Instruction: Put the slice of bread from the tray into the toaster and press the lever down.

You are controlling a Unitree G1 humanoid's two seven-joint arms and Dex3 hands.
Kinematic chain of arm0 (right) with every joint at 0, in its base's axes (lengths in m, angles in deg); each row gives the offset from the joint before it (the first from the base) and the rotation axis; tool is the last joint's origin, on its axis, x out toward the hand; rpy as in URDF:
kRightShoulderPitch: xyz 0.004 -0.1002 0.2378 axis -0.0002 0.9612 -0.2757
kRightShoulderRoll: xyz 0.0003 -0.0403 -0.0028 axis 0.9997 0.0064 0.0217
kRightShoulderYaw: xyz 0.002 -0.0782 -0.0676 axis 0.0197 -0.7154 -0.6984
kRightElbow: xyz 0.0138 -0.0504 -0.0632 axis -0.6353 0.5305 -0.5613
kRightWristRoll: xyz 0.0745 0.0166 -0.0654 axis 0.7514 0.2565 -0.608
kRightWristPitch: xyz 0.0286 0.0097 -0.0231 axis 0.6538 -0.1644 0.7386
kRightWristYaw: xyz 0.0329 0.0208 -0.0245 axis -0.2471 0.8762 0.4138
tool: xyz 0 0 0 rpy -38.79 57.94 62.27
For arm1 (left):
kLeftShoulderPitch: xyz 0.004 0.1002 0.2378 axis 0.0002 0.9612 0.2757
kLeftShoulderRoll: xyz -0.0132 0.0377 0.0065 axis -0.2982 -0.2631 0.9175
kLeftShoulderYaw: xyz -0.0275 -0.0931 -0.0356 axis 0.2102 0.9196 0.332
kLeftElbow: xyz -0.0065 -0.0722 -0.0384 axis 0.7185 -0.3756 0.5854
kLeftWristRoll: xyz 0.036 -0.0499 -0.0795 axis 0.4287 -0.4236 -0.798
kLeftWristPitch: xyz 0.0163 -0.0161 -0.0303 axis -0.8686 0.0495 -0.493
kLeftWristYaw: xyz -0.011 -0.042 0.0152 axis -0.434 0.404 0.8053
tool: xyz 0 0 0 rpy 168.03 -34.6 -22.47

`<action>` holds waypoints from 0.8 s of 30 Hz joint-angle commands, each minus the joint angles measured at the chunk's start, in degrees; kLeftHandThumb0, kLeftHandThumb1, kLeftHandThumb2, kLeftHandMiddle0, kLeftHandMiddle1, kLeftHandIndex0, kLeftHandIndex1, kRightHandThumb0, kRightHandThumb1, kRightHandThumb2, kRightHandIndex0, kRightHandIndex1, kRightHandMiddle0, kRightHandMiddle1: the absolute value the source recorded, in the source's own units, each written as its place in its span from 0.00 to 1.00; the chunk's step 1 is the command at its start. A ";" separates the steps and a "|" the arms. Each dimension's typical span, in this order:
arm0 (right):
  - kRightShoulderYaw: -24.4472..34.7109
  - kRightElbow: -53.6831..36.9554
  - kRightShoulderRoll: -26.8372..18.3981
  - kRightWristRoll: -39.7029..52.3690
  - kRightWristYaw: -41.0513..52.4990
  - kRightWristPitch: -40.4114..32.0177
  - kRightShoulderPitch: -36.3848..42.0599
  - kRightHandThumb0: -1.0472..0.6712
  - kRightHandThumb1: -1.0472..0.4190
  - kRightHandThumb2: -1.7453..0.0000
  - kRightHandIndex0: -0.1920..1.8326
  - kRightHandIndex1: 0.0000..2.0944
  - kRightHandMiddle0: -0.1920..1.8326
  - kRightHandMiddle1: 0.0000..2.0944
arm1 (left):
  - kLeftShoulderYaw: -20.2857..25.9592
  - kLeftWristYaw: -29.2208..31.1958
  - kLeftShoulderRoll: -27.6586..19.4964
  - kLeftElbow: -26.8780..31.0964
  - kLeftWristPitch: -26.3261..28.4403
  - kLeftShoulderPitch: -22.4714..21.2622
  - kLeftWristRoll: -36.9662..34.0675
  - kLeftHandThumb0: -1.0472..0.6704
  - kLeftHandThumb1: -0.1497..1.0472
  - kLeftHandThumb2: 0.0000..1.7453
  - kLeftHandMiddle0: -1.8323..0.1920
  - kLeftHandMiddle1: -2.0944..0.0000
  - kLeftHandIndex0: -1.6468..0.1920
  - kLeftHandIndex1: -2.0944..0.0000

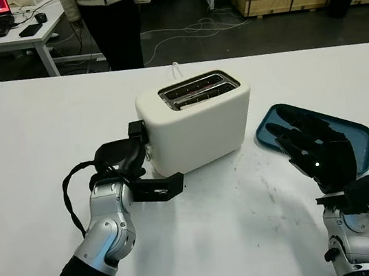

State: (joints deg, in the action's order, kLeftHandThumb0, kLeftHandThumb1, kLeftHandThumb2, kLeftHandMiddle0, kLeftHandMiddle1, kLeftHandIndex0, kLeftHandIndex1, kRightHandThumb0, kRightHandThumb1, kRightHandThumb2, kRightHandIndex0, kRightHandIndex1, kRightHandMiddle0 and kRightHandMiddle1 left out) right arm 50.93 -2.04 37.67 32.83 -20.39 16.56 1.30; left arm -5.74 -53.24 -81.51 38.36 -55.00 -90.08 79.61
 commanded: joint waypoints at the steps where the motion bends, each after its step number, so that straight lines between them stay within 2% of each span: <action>1: 0.32 0.90 -0.34 0.08 -0.15 1.36 -1.75 0.34 0.09 0.94 0.51 0.00 0.48 0.00 | -8.60 9.58 2.78 -9.25 -5.82 4.96 -5.30 0.49 0.89 0.02 0.39 0.92 0.37 0.97; 5: 0.27 0.90 -0.40 -0.52 -0.52 1.41 -1.77 0.33 0.09 0.94 0.50 0.00 0.48 0.00 | -7.12 12.09 2.03 -5.02 -3.92 3.64 -5.66 0.49 0.89 0.04 0.35 0.88 0.32 0.96; 6: 0.26 0.83 -0.38 -0.55 -0.61 1.25 -1.80 0.33 0.09 0.94 0.50 0.00 0.48 0.00 | -6.46 12.11 1.85 -3.87 -3.55 3.40 -5.94 0.49 0.89 0.04 0.36 0.82 0.30 0.96; 8: 0.28 1.09 -0.41 -0.19 -0.27 1.39 -1.99 0.33 0.09 0.94 0.51 0.00 0.48 0.00 | -4.17 9.43 1.73 -0.81 -3.15 3.60 -6.31 0.50 0.89 0.03 0.39 0.58 0.22 0.92; 10: 0.29 1.24 -0.34 0.03 -0.17 1.36 -2.15 0.33 0.09 0.94 0.51 0.00 0.48 0.00 | -2.01 6.07 0.79 2.73 -3.90 4.05 -5.74 0.47 0.89 0.03 0.44 0.37 0.22 0.84; 12: 0.26 1.20 -0.31 0.23 -0.01 1.13 -2.23 0.33 0.09 0.94 0.51 0.00 0.48 0.00 | 1.10 1.49 -0.06 5.80 -6.28 5.21 -6.86 0.46 0.89 0.03 0.45 0.31 0.25 0.79; 17: 0.34 1.06 -0.29 0.52 0.02 0.74 -2.81 0.35 0.09 0.95 0.51 0.00 0.48 0.00 | 10.58 -9.24 -1.39 9.89 -16.62 7.46 -14.88 0.48 0.88 0.01 0.44 0.37 0.28 0.76; 19: 0.37 1.11 -0.25 0.60 -0.11 0.37 -3.12 0.35 0.09 0.95 0.51 0.00 0.48 0.00 | 12.30 -10.82 -2.54 10.96 -17.95 7.50 -14.74 0.46 0.86 0.00 0.43 0.44 0.29 0.79; 24: -0.05 1.99 -0.15 0.53 0.12 -0.03 -3.68 0.33 0.09 0.96 0.51 0.00 0.49 0.00 | 13.46 -10.37 -3.38 11.92 -17.60 7.83 -13.99 0.42 0.87 0.00 0.39 0.57 0.25 0.87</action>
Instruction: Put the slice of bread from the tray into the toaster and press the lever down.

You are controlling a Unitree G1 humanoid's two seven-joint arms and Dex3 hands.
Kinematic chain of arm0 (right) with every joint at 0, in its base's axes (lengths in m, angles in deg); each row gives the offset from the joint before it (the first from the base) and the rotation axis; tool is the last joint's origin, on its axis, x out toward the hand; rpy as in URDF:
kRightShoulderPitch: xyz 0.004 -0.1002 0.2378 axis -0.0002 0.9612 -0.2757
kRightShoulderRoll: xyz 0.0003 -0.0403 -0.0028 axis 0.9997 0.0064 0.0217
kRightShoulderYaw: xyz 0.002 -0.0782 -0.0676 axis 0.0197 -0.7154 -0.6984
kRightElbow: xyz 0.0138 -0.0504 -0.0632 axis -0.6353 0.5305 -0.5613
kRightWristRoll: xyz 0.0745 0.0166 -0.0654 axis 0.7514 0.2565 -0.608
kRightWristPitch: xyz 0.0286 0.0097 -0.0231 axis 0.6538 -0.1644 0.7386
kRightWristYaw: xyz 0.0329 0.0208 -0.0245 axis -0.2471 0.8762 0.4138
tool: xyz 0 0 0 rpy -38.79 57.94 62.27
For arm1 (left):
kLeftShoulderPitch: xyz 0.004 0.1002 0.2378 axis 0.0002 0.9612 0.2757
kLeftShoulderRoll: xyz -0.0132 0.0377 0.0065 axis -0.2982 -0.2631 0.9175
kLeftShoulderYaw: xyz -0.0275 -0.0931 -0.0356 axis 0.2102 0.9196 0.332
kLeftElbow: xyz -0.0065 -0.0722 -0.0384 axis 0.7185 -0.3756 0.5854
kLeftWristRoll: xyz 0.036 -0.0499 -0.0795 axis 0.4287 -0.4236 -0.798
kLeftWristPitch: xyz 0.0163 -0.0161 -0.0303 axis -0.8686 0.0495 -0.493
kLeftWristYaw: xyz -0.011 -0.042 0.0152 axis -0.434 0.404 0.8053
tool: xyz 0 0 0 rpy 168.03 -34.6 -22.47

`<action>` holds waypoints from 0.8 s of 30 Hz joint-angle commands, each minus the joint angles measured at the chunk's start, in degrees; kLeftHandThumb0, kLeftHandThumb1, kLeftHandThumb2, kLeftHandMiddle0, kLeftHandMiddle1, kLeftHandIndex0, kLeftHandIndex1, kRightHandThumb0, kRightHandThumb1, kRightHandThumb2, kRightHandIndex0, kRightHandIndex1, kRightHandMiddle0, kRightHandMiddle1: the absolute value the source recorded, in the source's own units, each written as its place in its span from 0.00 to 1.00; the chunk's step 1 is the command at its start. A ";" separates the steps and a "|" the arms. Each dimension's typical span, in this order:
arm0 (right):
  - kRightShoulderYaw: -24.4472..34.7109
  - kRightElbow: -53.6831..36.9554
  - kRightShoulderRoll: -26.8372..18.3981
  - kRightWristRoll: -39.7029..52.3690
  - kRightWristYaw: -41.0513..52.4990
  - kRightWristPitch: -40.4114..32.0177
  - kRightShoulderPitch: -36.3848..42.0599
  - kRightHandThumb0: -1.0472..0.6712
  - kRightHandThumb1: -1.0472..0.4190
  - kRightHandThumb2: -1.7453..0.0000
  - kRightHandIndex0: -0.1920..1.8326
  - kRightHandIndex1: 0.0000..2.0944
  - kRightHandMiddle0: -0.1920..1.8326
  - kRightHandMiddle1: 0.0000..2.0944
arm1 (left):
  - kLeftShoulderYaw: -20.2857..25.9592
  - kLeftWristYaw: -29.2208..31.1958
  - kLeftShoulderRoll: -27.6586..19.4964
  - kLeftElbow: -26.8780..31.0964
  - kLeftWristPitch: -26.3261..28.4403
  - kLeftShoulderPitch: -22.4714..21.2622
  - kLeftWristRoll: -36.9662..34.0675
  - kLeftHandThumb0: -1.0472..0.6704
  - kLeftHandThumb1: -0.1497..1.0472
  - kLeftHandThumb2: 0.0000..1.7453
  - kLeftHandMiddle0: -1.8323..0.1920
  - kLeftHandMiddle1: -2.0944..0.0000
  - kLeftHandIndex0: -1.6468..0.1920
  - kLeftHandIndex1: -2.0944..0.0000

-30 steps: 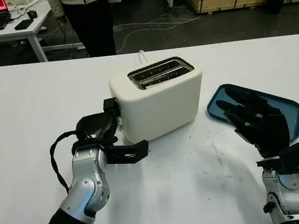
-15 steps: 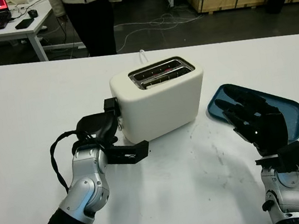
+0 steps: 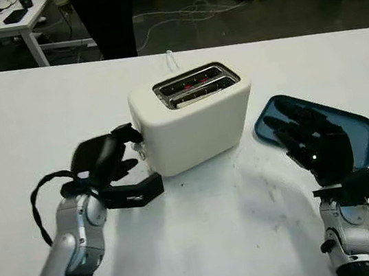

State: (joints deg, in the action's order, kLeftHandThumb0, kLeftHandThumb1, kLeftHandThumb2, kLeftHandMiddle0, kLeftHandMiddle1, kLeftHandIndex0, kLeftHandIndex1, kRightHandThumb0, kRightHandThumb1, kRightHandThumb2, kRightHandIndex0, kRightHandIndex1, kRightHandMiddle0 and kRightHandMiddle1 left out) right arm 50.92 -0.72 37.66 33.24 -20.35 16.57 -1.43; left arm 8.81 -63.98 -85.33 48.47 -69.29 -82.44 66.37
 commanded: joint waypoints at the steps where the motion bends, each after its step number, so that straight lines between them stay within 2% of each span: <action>1: -0.15 0.54 -0.03 0.14 -0.01 -0.31 -0.97 0.33 0.09 0.96 0.51 0.00 0.49 0.00 | -0.96 0.21 0.50 1.77 -3.61 0.47 -1.05 0.42 0.87 0.00 0.39 0.58 0.24 0.88; 5: -0.32 1.15 -0.03 0.19 0.29 0.48 -1.37 0.33 0.09 0.96 0.51 0.00 0.49 0.00 | -0.35 -0.31 0.55 1.58 -4.41 1.16 -1.34 0.45 0.85 0.00 0.37 0.58 0.22 0.89; 10: -0.29 2.05 -0.11 0.15 0.38 0.61 -1.93 0.32 0.09 0.96 0.51 0.00 0.49 0.00 | 2.17 0.82 -1.10 3.52 -3.89 0.92 -0.95 0.42 0.86 0.00 0.39 0.57 0.23 0.91; 13: 0.03 2.52 -0.29 0.39 0.54 1.10 -2.51 0.33 0.09 0.96 0.51 0.00 0.49 0.00 | 5.30 -2.47 -1.88 3.71 -7.20 1.25 -2.00 0.45 0.82 0.00 0.39 0.56 0.24 0.92; 18: 1.63 3.17 -3.47 -0.47 0.54 2.20 -5.41 0.35 0.09 0.95 0.50 0.00 0.48 0.00 | 10.82 -6.60 -2.61 4.59 -10.67 1.12 -2.00 0.45 0.79 0.00 0.41 0.57 0.27 0.94; 24: 1.89 4.11 -6.04 -1.54 0.41 2.15 -8.40 0.34 0.09 0.96 0.52 0.01 0.48 0.00 | 14.35 -6.56 -2.45 7.39 -10.80 1.69 -1.66 0.46 0.75 0.00 0.38 0.60 0.25 0.95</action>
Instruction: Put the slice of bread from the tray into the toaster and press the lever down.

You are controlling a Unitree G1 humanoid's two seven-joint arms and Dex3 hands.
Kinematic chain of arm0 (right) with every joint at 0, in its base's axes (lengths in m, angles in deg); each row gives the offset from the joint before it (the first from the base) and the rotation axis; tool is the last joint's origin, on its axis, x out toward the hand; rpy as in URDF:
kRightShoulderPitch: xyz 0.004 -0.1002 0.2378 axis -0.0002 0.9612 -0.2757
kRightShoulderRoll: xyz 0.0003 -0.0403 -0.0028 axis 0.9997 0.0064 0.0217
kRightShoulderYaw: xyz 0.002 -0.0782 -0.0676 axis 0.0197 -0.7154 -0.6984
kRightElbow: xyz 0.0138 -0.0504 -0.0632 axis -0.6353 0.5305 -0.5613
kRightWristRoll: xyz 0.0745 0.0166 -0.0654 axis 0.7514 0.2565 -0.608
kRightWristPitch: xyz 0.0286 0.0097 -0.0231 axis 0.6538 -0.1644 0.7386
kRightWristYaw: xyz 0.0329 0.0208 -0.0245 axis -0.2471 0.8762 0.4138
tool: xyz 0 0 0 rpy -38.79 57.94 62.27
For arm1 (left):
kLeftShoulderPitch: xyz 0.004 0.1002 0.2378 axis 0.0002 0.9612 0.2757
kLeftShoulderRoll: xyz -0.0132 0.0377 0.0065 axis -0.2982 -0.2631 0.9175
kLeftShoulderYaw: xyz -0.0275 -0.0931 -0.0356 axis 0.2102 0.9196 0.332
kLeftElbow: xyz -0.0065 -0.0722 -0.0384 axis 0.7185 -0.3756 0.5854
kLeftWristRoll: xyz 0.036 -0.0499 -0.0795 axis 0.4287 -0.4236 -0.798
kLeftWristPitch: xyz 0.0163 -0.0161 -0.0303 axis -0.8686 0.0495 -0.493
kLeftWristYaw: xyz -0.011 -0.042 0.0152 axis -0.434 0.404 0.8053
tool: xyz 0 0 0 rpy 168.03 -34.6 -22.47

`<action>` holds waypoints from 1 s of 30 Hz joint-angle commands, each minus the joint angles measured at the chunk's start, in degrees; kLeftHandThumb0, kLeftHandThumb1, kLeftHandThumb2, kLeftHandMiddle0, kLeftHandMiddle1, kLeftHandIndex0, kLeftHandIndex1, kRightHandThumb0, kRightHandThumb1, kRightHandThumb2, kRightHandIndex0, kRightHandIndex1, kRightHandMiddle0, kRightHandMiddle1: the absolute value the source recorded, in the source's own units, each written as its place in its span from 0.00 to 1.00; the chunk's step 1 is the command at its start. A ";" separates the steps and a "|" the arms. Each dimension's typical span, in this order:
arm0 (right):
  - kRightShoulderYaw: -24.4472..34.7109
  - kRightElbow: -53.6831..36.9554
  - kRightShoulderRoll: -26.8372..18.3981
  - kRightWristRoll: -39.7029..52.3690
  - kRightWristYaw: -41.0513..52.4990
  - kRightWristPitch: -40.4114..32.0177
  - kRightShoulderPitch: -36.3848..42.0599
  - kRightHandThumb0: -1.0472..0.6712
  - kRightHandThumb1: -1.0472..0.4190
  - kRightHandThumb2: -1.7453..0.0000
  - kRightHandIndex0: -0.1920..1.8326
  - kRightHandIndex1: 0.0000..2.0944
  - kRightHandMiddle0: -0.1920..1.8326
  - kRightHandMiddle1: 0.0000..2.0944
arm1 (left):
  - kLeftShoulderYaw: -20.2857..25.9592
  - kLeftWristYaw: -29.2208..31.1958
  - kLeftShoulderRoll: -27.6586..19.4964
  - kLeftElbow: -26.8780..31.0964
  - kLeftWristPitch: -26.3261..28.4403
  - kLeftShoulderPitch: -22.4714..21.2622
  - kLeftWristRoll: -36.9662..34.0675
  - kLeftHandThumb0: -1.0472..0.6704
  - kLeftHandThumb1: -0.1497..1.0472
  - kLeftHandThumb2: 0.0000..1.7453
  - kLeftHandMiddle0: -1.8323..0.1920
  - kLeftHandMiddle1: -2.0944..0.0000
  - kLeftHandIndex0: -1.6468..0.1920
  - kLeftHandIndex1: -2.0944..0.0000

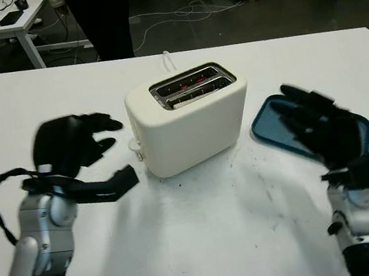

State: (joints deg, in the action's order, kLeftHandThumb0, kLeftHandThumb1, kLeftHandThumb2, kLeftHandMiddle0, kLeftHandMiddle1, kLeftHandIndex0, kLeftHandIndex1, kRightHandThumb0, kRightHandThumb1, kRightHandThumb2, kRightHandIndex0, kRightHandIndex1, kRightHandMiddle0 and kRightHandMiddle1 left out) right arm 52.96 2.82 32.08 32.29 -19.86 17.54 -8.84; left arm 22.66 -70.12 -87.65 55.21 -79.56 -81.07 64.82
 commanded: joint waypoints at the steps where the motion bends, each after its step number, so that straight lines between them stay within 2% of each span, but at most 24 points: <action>1: -0.21 0.72 -0.61 -0.65 0.00 1.10 -1.42 0.34 0.09 0.96 0.52 0.01 0.48 0.00 | 0.74 -0.82 -0.17 0.57 -1.09 0.60 -0.20 0.45 0.75 0.00 0.37 0.60 0.24 0.95; 6: -0.42 0.78 -1.25 -1.31 0.34 0.38 -2.59 0.34 0.09 0.98 0.52 0.00 0.49 0.00 | 1.68 -0.55 0.10 1.02 -1.21 1.29 -0.07 0.42 0.76 0.00 0.35 0.65 0.24 0.97; 9: -0.12 1.66 -3.14 -1.89 0.96 1.33 -4.38 0.35 0.09 0.98 0.53 0.00 0.50 0.00 | 3.01 -1.05 -0.08 0.78 -2.14 1.16 -1.32 0.43 0.74 0.00 0.35 0.67 0.23 0.97; 14: 0.44 2.63 -12.98 -5.05 4.29 -0.99 -9.83 0.34 0.10 1.00 0.58 0.02 0.52 0.01 | 6.48 1.19 -2.96 0.55 -3.54 0.24 -4.73 0.43 0.71 0.00 0.33 0.76 0.23 0.99; 17: -1.31 2.57 -18.70 -10.12 4.99 -2.60 -13.65 0.33 0.11 1.00 0.60 0.03 0.53 0.01 | 8.32 1.95 -4.43 0.04 -3.53 -1.19 -6.18 0.42 0.70 0.00 0.33 0.80 0.25 1.00; 20: -3.89 3.81 -22.36 -14.06 6.33 -4.93 -17.74 0.34 0.14 1.00 0.60 0.02 0.54 0.01 | 9.67 1.79 -4.13 -0.61 -2.50 -3.11 -7.84 0.40 0.71 0.00 0.35 0.83 0.28 1.00; 25: -7.93 5.61 -25.83 -19.39 8.15 -7.40 -23.44 0.36 0.17 1.00 0.58 0.01 0.53 0.00 | 9.45 2.93 -5.06 -2.79 -1.39 -5.92 -7.62 0.38 0.73 0.00 0.35 0.86 0.31 1.00; 30: -10.26 7.41 -26.70 -20.24 10.45 -8.82 -27.13 0.43 0.19 1.00 0.55 0.00 0.51 0.00 | 8.03 5.32 -7.15 -4.76 -0.42 -8.80 -6.42 0.36 0.72 0.00 0.35 0.88 0.32 1.00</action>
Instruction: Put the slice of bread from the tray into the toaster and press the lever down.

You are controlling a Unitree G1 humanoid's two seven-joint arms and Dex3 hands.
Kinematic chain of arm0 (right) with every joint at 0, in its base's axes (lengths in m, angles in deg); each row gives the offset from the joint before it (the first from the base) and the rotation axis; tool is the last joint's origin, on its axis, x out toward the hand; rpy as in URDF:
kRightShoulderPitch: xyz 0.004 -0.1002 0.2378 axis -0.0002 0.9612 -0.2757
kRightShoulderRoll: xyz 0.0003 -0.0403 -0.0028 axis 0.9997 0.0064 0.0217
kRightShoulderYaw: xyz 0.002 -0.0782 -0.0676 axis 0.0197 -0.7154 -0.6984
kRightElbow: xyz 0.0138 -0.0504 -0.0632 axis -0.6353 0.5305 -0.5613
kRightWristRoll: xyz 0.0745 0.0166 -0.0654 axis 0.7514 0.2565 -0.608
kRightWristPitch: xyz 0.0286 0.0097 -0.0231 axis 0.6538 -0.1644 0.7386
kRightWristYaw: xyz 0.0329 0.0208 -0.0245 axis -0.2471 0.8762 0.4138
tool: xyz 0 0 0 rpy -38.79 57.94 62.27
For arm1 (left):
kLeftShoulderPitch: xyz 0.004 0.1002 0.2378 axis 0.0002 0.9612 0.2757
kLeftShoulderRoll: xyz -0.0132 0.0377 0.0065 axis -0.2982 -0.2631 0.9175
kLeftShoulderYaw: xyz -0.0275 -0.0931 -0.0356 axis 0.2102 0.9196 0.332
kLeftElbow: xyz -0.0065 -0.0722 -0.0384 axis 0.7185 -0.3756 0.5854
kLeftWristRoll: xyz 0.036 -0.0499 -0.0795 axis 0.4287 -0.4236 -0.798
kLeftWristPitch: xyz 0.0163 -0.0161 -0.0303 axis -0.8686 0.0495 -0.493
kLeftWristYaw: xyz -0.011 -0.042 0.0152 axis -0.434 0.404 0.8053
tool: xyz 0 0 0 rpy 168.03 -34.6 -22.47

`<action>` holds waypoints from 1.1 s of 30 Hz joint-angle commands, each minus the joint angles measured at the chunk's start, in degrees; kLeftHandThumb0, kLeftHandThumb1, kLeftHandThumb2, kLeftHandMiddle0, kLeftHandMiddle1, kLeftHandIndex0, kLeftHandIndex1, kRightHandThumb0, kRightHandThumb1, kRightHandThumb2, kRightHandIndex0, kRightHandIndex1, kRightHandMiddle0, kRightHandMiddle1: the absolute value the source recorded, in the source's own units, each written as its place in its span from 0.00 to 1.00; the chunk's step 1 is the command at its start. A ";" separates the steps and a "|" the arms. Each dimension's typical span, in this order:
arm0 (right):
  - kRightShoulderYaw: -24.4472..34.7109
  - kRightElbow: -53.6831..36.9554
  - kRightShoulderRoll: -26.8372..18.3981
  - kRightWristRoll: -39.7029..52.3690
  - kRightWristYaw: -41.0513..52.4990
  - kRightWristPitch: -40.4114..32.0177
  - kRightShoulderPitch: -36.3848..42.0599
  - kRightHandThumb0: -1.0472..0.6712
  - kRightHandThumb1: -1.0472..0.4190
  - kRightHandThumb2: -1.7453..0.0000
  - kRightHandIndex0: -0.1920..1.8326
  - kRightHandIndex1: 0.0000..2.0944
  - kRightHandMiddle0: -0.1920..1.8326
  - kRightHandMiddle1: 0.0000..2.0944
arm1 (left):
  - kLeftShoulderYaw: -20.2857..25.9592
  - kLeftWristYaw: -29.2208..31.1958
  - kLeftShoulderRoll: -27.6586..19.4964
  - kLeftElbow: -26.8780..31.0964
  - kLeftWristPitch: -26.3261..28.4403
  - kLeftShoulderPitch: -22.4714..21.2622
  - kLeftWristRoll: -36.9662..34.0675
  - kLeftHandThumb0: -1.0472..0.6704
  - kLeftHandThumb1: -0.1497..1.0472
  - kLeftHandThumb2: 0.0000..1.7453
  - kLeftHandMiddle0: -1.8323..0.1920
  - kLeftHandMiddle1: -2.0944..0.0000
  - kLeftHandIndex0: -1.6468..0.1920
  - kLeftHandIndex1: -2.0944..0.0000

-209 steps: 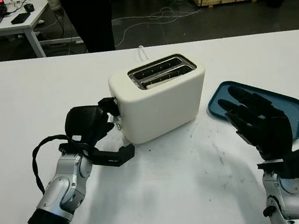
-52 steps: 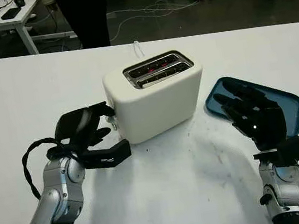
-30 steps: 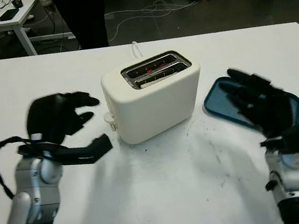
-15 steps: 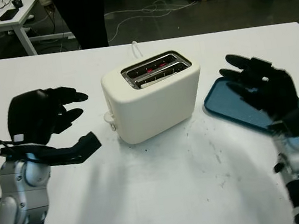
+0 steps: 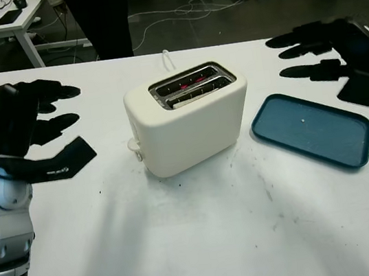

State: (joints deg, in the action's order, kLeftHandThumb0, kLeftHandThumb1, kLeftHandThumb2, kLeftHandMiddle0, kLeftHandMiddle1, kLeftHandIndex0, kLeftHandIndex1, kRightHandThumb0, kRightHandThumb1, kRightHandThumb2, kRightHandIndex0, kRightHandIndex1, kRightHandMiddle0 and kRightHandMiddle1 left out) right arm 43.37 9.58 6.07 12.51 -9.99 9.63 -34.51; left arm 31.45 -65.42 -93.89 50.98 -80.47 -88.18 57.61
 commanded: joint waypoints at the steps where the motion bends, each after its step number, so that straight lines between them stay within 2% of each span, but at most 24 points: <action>1: -1.08 0.81 -0.82 -0.78 0.76 -1.01 -1.92 0.44 0.19 1.00 0.54 0.00 0.51 0.00 | -1.03 0.99 -1.14 -0.72 0.83 -2.23 1.02 0.36 0.71 0.00 0.36 0.88 0.32 1.00; 6: -3.17 0.18 -1.10 -3.76 -0.03 -1.35 -2.93 0.48 0.19 1.00 0.54 0.00 0.50 0.00 | -2.43 1.27 -1.24 -2.15 1.27 -4.15 1.84 0.35 0.72 0.00 0.37 0.89 0.34 1.00; 13: -3.77 -2.33 -0.41 -4.92 -0.39 -4.75 -1.67 0.46 0.17 1.00 0.52 0.00 0.48 0.00 | -4.54 2.90 -1.53 -2.87 1.90 -3.86 2.05 0.35 0.74 0.01 0.37 0.89 0.35 1.00; 28: -3.76 -0.77 -0.76 -4.95 -1.79 -2.51 -2.05 0.50 0.18 1.00 0.52 0.00 0.48 0.00 | -6.31 4.00 -1.08 -2.60 3.79 -4.38 2.37 0.38 0.75 0.00 0.39 0.89 0.35 1.00; 33: -3.93 0.06 -1.16 -5.46 -1.94 -1.50 -2.53 0.50 0.18 1.00 0.53 0.00 0.48 0.00 | -6.49 3.65 -1.14 -2.31 4.02 -4.21 2.87 0.38 0.72 0.00 0.38 0.88 0.35 1.00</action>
State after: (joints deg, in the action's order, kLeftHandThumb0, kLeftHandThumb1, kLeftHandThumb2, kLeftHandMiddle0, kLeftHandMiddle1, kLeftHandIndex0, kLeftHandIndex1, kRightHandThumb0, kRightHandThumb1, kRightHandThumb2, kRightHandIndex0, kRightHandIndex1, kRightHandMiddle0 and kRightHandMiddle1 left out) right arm 39.48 9.17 5.63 6.88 -11.62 7.13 -36.53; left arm 25.47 -61.85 -94.77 48.17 -76.84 -91.67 59.38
